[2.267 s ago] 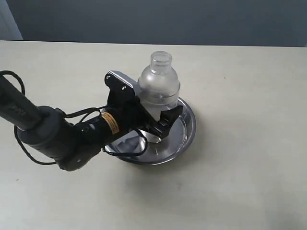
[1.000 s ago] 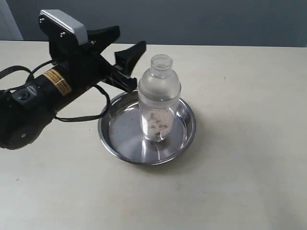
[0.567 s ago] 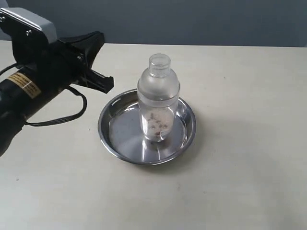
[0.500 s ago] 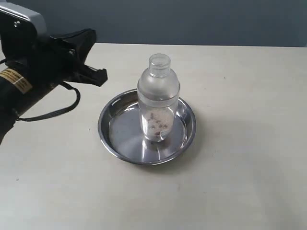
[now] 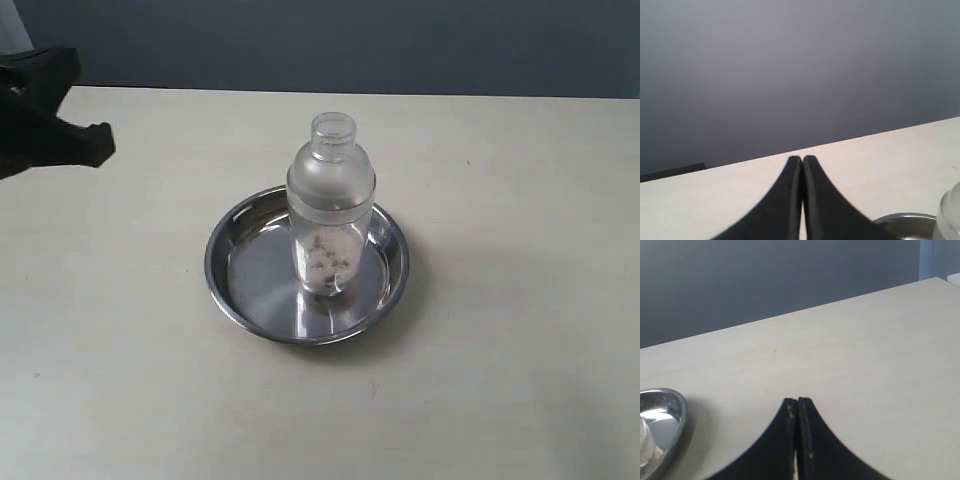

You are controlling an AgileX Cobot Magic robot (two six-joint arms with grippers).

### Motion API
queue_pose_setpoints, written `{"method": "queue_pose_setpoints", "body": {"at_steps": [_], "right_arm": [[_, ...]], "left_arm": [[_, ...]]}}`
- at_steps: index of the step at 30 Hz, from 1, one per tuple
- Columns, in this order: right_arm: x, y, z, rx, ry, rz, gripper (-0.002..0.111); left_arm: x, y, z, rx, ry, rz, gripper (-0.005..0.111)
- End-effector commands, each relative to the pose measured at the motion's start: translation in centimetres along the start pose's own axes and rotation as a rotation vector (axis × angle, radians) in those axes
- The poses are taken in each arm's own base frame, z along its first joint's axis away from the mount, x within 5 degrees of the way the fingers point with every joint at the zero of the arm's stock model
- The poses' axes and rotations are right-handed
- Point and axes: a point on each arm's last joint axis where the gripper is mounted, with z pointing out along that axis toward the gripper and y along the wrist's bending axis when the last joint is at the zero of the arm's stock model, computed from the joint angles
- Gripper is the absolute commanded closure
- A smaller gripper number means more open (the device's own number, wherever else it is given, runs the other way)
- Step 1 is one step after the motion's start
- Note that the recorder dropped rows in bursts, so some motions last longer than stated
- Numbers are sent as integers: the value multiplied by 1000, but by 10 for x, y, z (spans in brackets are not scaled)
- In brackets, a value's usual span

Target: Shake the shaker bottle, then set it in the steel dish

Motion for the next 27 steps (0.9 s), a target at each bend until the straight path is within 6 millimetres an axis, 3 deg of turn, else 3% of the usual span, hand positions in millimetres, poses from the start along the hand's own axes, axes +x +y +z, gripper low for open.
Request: {"method": "queue_pose_setpoints", "body": {"at_steps": [1,7,10,12,17,27], "right_arm": [[0,0,0,-4,-12,-8,109],[0,0,0,-4,-12,-8,109],[0,0,0,-4,-12,-8,109],[0,0,0,-4,-12,-8,109],[0,0,0,-4,-12,-8,109],[0,0,0,-4,-12,-8,109]], "left_arm": [[4,18,-35,-45,0,-75,106],[33,38,-75,-142,121,-174,106],[50,42,-107,-217,76,-208,106],[63,40,-116,-227,81,-211,106],[101,40,-120,-264,130,-330,106],[107,36,-128,-236,182,-254,106]]}}
